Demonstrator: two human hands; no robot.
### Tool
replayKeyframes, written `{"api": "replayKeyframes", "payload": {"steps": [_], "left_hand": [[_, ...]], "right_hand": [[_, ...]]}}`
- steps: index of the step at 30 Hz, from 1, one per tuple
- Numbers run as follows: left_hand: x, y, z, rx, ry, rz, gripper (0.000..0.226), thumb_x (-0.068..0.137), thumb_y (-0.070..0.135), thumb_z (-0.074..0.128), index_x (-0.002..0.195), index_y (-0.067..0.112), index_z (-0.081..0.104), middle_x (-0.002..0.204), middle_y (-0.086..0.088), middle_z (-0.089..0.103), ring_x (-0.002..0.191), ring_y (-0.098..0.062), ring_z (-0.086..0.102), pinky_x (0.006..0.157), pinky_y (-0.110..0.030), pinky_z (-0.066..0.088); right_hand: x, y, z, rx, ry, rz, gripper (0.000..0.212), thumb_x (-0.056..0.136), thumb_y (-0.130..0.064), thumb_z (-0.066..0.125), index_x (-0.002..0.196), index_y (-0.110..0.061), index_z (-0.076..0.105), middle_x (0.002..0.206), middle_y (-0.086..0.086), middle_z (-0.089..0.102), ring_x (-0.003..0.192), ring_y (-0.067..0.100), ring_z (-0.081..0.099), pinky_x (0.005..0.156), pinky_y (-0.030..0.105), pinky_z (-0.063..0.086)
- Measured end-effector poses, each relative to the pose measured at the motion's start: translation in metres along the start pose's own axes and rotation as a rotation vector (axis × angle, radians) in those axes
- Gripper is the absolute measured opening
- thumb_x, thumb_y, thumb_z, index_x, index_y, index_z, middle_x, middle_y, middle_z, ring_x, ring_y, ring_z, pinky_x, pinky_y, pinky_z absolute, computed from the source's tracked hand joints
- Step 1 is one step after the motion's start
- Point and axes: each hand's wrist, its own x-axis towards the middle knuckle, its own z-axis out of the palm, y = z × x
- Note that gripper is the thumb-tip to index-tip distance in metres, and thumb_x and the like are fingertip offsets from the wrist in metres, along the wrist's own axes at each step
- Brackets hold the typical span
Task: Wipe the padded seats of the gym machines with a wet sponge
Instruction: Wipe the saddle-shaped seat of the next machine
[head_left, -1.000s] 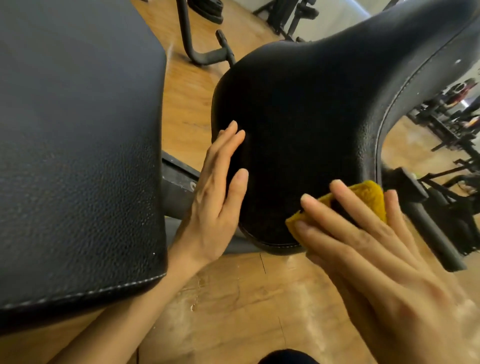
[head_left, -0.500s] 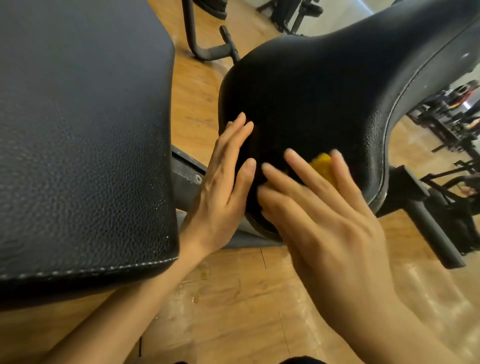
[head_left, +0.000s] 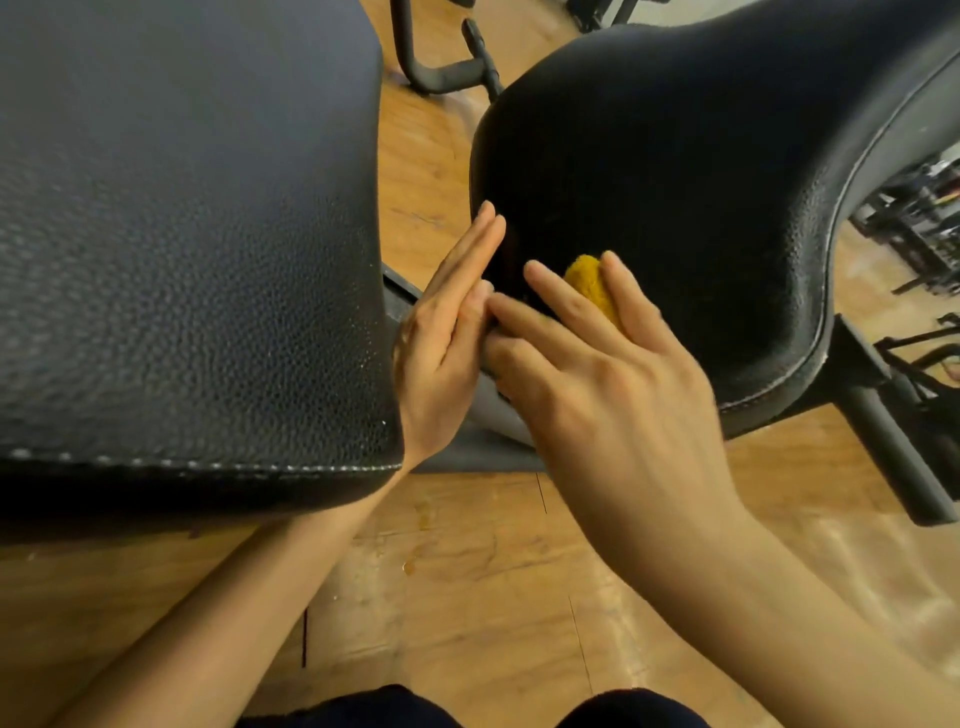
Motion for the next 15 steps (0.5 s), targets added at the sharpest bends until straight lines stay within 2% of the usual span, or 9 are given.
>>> {"api": "replayKeyframes", "payload": {"steps": [3,5,8,11,15], "left_hand": [[0.002,-0.001,-0.005,0.058,0.019,0.013,0.047,0.106,0.02,0.026,0.151,0.008,0.03,0.162,-0.001,0.023,0.148,-0.003,0.018,0.122,-0.038,0.024],[0.003,-0.003,-0.006,0.071,0.026,0.02,0.046,0.107,0.02,0.026,0.151,0.009,0.031,0.161,0.002,0.024,0.148,-0.002,0.018,0.122,-0.032,0.021],[0.002,-0.005,-0.004,0.066,0.021,0.02,0.046,0.107,0.02,0.024,0.151,0.01,0.031,0.161,0.003,0.024,0.147,0.0,0.019,0.12,-0.024,0.019],[0.002,-0.004,-0.002,0.021,0.017,-0.001,0.048,0.106,0.023,0.02,0.152,0.01,0.029,0.161,0.0,0.025,0.148,-0.002,0.02,0.121,-0.026,0.019],[0.004,-0.006,-0.003,0.052,0.021,0.028,0.049,0.106,0.021,0.02,0.152,0.007,0.028,0.162,-0.002,0.023,0.148,-0.003,0.018,0.121,-0.026,0.018]], "right_hand": [[-0.045,0.023,-0.002,0.044,-0.027,-0.106,0.042,0.097,-0.024,0.036,0.133,-0.017,0.056,0.151,0.003,0.041,0.146,0.024,0.024,0.12,0.048,0.012],[-0.058,0.03,-0.008,0.082,-0.028,-0.118,0.043,0.097,-0.026,0.037,0.137,-0.02,0.052,0.155,0.0,0.034,0.148,0.022,0.018,0.122,0.047,0.008],[-0.015,0.016,-0.012,0.055,0.023,0.025,0.039,0.095,-0.024,0.04,0.125,-0.016,0.063,0.143,0.005,0.051,0.143,0.027,0.032,0.12,0.049,0.014],[0.029,0.003,-0.011,-0.005,0.002,0.088,0.041,0.09,-0.026,0.04,0.121,-0.014,0.065,0.138,0.008,0.056,0.14,0.031,0.037,0.118,0.049,0.012],[-0.025,0.029,-0.007,-0.018,-0.035,-0.137,0.044,0.099,-0.023,0.031,0.135,-0.017,0.055,0.15,0.004,0.042,0.145,0.028,0.026,0.12,0.05,0.015]]}}
